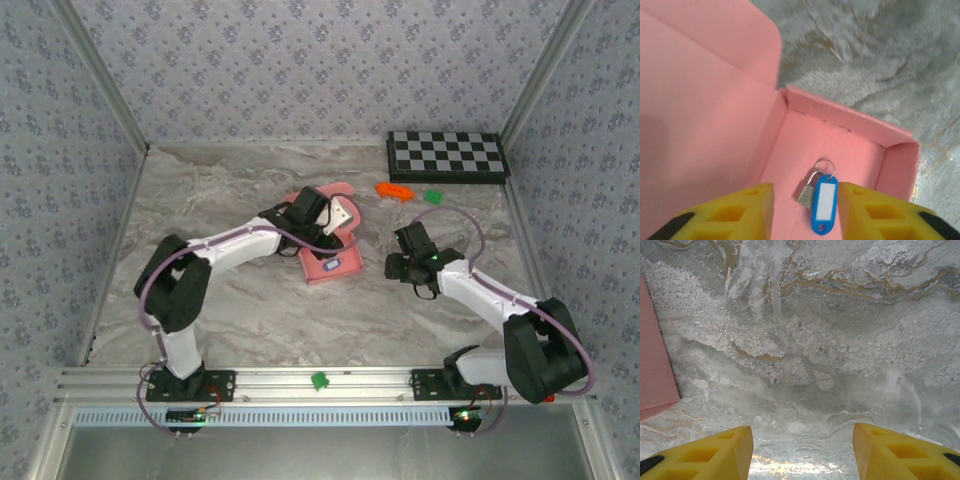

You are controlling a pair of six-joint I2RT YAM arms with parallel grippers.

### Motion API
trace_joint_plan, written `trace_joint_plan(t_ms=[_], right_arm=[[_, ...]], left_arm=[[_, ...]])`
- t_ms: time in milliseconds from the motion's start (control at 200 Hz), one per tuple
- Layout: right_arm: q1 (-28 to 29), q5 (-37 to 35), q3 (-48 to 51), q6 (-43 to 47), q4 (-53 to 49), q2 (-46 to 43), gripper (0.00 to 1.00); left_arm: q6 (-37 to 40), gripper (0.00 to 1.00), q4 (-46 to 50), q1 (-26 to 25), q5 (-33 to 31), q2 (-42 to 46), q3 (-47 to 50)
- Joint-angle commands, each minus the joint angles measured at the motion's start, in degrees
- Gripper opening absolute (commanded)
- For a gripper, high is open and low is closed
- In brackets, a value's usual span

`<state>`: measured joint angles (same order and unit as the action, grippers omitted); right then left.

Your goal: Fold the paper box

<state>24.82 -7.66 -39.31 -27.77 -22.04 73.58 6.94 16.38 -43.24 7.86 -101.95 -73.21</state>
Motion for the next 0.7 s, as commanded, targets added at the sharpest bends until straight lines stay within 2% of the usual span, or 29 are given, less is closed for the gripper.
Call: trace_joint_plan(t_ms=[0,290,420,540,695], right_arm=[[-0.41,0.51,-2.12,1.17,-0.81,-1.07,0.57],[-1.56,5.02,-6.36,5.63,-0.03,1.04,0.57],[-2.78,9.27,-10.79,9.58,-0.76,4.11,0.57],[-3.86,13.3,-15.99,15.41,-1.35,7.88,0.58],[-4.64,17.59,-23.43,20.2,-3.16,13.54,0.58]], left_arm=[[-3.64,0.41,-1.18,0.45,-5.96,5.93,1.39],[-14.15,0.43,-5.18,6.35,-13.17,18.12,10.91],[-18.89,0.43,-2.06,8.91,-16.24,21.39,12.4],[-24.02,0.45,2.07,11.74,-15.3,22.66,12.35],[-26.45,0.51,4.7,15.27,-8.16,22.89,12.71]])
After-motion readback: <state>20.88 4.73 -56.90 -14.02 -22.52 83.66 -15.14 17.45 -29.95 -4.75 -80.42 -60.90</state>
